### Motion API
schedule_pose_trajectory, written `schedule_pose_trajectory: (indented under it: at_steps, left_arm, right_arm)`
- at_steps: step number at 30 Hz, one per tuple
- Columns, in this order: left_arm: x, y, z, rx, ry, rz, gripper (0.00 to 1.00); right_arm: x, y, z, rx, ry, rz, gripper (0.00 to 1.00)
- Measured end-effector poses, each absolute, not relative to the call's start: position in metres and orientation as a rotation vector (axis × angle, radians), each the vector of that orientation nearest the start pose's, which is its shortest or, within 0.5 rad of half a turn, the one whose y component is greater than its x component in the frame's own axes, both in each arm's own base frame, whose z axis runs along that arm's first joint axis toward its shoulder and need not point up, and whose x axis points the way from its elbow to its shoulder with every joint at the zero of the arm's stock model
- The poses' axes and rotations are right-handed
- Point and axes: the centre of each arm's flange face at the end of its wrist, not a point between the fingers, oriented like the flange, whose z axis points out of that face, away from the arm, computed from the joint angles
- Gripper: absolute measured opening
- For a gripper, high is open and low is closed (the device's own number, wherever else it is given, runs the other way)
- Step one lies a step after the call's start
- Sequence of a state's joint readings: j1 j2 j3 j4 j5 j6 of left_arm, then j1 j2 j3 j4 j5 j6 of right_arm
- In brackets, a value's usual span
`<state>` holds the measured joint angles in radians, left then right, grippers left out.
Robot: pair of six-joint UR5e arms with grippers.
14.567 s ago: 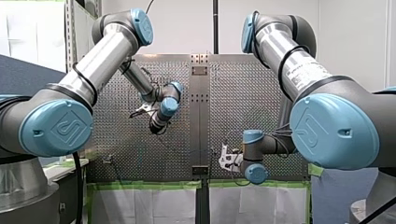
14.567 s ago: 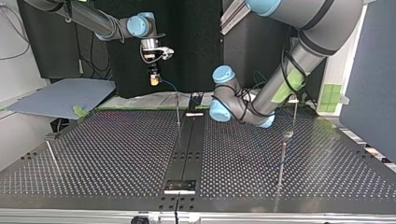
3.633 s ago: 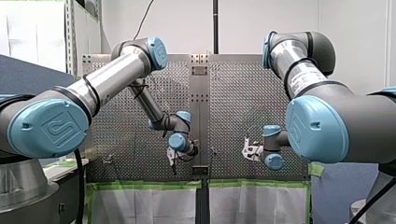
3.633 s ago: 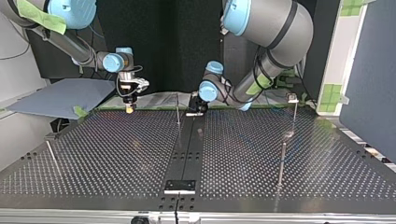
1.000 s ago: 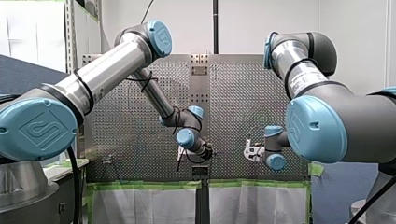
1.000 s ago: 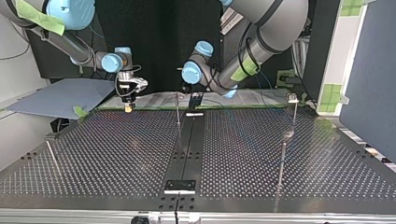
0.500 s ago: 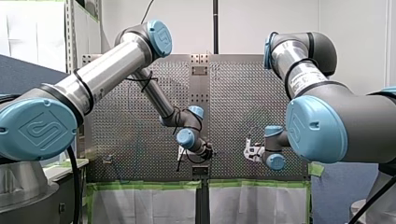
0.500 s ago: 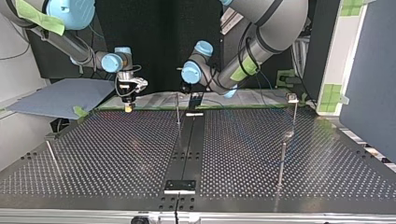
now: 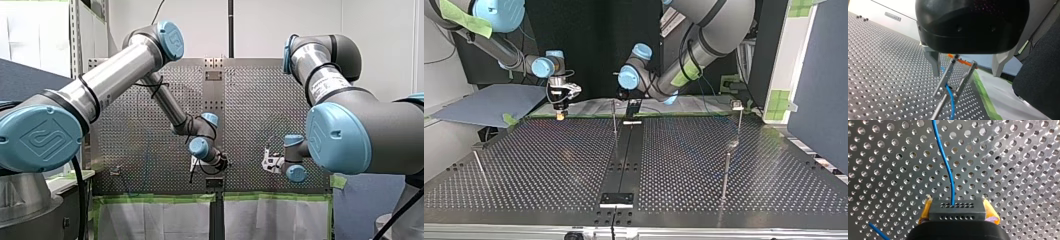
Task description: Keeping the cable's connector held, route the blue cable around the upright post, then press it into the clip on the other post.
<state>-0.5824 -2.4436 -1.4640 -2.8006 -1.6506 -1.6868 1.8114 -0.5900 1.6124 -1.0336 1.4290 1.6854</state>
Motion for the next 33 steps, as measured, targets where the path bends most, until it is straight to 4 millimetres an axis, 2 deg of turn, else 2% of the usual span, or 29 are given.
schedule_pose_trajectory:
  at_steps: [19, 33]
  left_arm:
    - [0.462, -0.442, 0.09, 0.192, 1.846, -0.378, 1.0]
    - [0.44, -0.423, 0.13, 0.022, 1.738, -0.44, 1.0]
  right_arm:
    - [0.295, -0.604, -0.036, 1.448, -1.108, 1.56, 0.0]
    - [0.294, -0.604, -0.036, 1.458, -1.108, 1.569, 0.0]
